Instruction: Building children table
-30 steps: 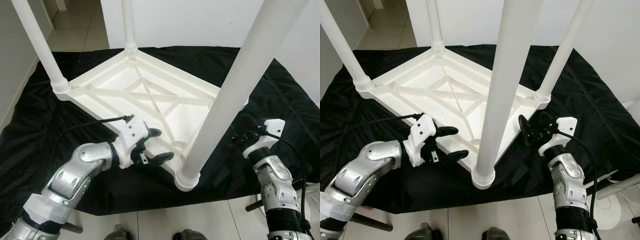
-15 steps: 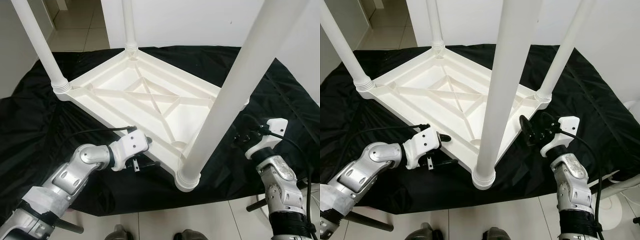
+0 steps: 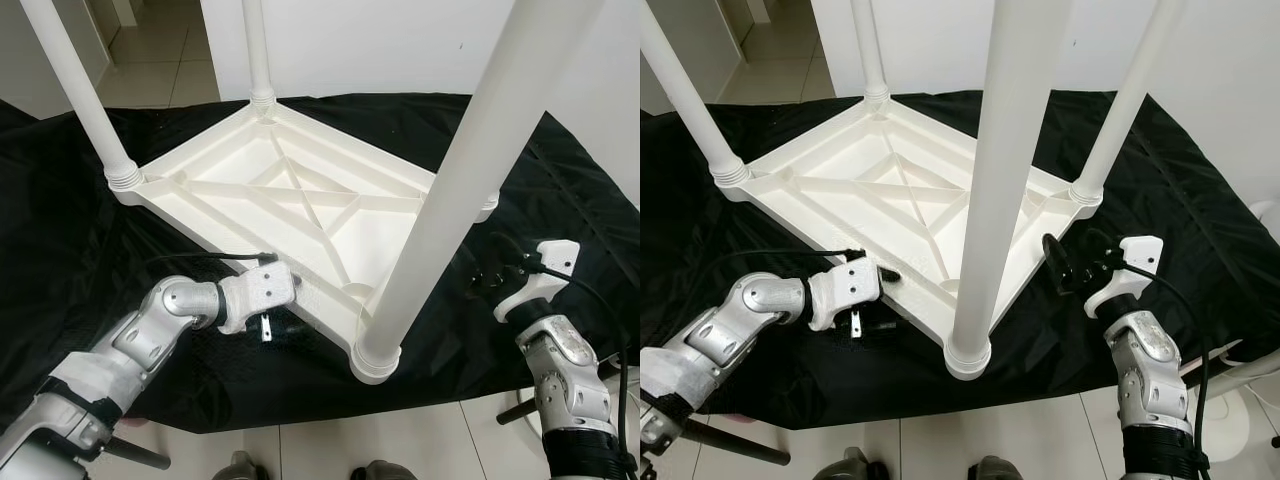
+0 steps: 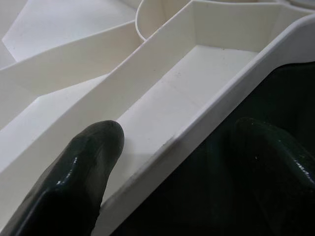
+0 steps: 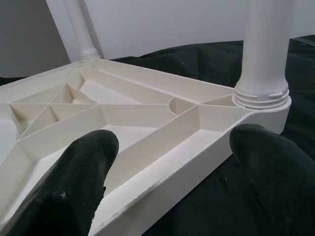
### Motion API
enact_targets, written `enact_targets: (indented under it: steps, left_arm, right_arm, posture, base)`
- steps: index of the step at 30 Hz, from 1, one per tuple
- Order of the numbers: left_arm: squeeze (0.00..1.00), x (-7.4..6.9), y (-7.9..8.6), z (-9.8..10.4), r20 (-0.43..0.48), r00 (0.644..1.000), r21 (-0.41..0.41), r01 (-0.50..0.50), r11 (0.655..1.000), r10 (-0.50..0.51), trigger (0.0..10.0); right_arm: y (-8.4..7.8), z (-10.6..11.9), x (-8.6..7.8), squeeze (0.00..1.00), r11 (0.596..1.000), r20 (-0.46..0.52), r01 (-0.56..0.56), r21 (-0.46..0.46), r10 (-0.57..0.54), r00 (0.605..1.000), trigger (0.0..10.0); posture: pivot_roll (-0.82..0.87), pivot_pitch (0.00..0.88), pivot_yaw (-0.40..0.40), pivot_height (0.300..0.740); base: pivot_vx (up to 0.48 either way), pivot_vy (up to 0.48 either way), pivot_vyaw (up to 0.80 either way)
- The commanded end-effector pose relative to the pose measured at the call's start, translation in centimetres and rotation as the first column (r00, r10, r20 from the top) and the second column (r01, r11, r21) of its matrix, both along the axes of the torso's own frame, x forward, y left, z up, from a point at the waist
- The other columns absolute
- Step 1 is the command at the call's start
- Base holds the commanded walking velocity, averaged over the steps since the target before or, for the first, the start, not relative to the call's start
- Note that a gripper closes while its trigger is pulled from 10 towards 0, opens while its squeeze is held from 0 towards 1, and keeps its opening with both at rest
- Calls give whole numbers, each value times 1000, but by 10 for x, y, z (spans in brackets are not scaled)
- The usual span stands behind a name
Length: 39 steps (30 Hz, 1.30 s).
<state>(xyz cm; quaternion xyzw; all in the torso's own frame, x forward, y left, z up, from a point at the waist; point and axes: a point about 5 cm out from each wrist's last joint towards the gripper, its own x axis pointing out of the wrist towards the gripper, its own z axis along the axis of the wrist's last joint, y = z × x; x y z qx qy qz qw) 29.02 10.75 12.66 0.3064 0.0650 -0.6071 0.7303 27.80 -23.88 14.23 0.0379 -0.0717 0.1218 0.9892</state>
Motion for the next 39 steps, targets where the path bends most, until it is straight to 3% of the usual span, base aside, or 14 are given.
enact_targets:
  steps: [1, 4, 12, 13, 14, 15, 16, 17, 18, 19, 22, 23, 27, 39]
  left_arm:
    - [0, -4, 0, -4, -53, 994, 50, 95, 994, -92, 10000]
    - [0, -2, 1, -5, -118, 977, 78, 187, 979, -177, 10000]
    - [0, -4, 1, -8, -178, 960, 68, 231, 971, -216, 10000]
    - [0, -4, 0, -10, -194, 957, 59, 232, 971, -217, 7725]
    - [0, -5, 0, -10, -205, 954, 54, 234, 971, -219, 7725]
    - [0, -5, -1, -11, -214, 951, 48, 237, 970, -222, 5490]
    - [0, -5, -1, -11, -214, 951, 48, 237, 970, -222, 5490]
    - [0, -6, -1, -12, -224, 947, 41, 244, 969, -229, 3843]
    - [0, -6, -1, -12, -224, 947, 41, 244, 969, -229, 3843]
    - [0, -6, -2, -12, -235, 944, 30, 246, 969, -233, 1843]
    - [0, -7, -3, -13, -250, 939, 10, 248, 969, -237, 1373]
    - [0, -7, -5, -13, -251, 938, 1, 249, 969, -240, 784]
    - [0, -8, -8, -13, -255, 935, -20, 249, 968, -246, 235]
    - [0, -7, -16, -12, -237, 958, -111, 139, 984, -162, 235]
  right_arm:
    - [2, -2, -1, 0, 1000, -13, -2, -3, 2, 1000, 10000]
    - [3, -2, -3, 0, 1000, -15, -1, -5, 1, 1000, 10000]
    - [1, -5, -10, 0, 1000, -24, 24, -6, -24, 999, 10000]
    - [0, -6, -12, 0, 999, -27, 36, -6, -36, 999, 10000]
    - [-1, -6, -13, 0, 999, -28, 44, -6, -44, 999, 10000]
    - [-2, -7, -14, 0, 999, -29, 51, -5, -51, 998, 10000]
    - [-2, -7, -14, 0, 999, -29, 51, -5, -51, 998, 10000]
    - [-3, -7, -16, 0, 998, -30, 58, -4, -58, 998, 10000]
    - [-3, -7, -16, 0, 998, -30, 58, -4, -58, 998, 10000]
    - [-5, -6, -17, 0, 998, -31, 67, -3, -67, 997, 10000]
    - [-8, -6, -19, 0, 996, -32, 84, -5, -84, 996, 10000]
    - [-9, -6, -20, 0, 996, -32, 92, -6, -92, 995, 10000]
    - [-10, -5, -21, 0, 995, -32, 103, -4, -103, 994, 10000]
    - [-5, -6, -21, 0, 994, -34, 106, 8, -106, 994, 10000]
  posture:
    - [-138, 35, 57, 740]
    - [-149, 45, 73, 740]
    - [-165, 58, 90, 740]
    - [-171, 63, 95, 740]
    - [-171, 63, 95, 740]
    - [-176, 67, 97, 740]
    - [-176, 67, 97, 740]
    - [-179, 70, 98, 740]
    - [-179, 70, 98, 740]
    - [-182, 76, 101, 740]
    - [-187, 80, 104, 740]
    - [-187, 80, 104, 740]
    - [-184, 87, 104, 740]
    - [-170, 97, 97, 740]
  base:
    - [0, 0, 0]
    - [0, 0, 0]
    - [0, 0, 0]
    - [0, 0, 0]
    - [0, 0, 0]
    - [0, 0, 0]
    - [0, 0, 0]
    - [0, 0, 0]
    - [0, 0, 0]
    - [0, 0, 0]
    - [0, 0, 0]
    - [0, 0, 0]
    - [0, 0, 0]
    - [0, 0, 0]
